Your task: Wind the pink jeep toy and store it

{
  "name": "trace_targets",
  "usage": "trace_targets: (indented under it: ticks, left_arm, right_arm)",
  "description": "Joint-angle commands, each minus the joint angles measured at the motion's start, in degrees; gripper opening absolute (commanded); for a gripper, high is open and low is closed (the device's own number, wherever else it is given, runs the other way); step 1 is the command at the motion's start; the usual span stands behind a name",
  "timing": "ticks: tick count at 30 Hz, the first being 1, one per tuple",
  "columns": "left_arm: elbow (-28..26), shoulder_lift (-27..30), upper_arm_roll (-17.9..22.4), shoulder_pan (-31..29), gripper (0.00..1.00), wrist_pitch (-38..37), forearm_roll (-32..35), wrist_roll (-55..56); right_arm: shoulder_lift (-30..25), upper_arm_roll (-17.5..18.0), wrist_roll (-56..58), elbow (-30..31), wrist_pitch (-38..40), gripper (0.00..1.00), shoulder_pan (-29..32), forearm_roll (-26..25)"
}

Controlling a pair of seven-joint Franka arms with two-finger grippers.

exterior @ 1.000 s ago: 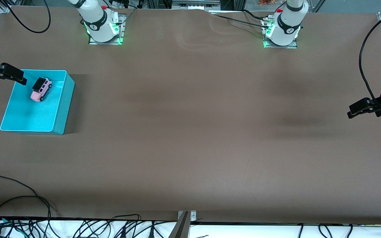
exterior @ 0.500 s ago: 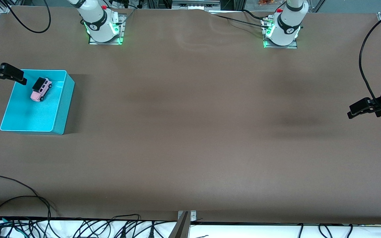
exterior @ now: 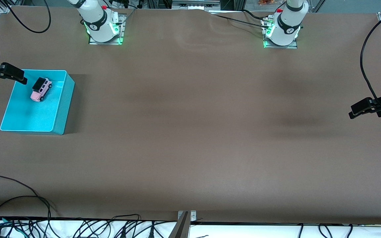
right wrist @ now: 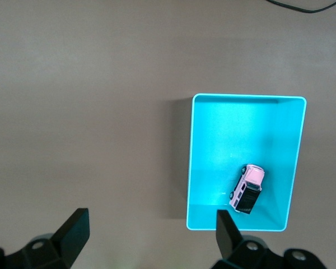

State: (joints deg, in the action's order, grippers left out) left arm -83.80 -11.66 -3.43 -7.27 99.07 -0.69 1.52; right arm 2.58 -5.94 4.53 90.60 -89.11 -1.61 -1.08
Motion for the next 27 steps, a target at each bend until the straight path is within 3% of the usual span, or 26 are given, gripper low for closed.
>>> trace_targets:
  ticks: [1,27]
  left_arm:
    - [0.66,0.05,0.09,-0.37,1.00,-0.10,-1.42,-0.82]
    - [0.66,0.05,0.09,-0.55,1.00,-0.10,-1.42,-0.82]
  right_arm:
    - [0.32,0.13,0.66,-1.21,1.48,1.00,0.11,-0.59]
    - [0.14,-0.13,2.16,-1.21,2.36,1.00,0.11,-0.41]
